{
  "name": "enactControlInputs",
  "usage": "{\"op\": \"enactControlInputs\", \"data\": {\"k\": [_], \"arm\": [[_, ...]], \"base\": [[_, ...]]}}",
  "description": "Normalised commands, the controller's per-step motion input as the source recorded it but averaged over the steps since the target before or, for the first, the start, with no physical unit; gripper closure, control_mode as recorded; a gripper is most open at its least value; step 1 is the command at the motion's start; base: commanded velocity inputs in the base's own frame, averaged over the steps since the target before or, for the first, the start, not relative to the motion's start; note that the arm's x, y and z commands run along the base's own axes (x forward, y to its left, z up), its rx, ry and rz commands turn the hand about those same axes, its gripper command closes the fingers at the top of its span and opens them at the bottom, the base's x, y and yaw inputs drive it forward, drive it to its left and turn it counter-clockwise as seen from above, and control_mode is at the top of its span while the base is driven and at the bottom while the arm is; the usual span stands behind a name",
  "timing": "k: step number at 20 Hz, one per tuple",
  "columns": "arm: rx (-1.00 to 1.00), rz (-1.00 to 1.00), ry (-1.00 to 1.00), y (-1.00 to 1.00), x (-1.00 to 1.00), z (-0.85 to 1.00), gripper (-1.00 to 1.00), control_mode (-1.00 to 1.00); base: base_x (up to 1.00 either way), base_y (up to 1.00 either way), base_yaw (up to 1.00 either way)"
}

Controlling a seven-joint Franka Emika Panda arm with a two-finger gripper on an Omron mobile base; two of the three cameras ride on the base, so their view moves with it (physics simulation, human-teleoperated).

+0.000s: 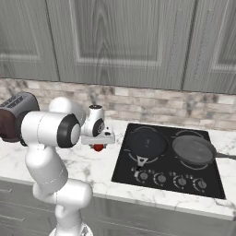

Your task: Place both pans onto different burners. Then place the bell pepper and the shrimp on different pans.

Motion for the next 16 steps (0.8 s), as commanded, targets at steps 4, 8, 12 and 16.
{"op": "enactControlInputs", "data": {"k": [4, 8, 12, 16], "arm": [[0.00, 0.00, 0.00, 0.00, 0.00, 0.00, 1.00, -1.00], [0.00, 0.00, -0.02, 0.00, -0.06, 0.01, 1.00, -1.00], [0.00, 0.00, -0.08, -0.04, -0.04, 0.24, 1.00, -1.00], [0.00, 0.04, -0.07, -0.23, 0.00, 0.28, 1.00, -1.00]], "base": [[0.00, 0.00, 0.00], [0.00, 0.00, 0.00], [0.00, 0.00, 0.00], [0.00, 0.00, 0.00]]}}
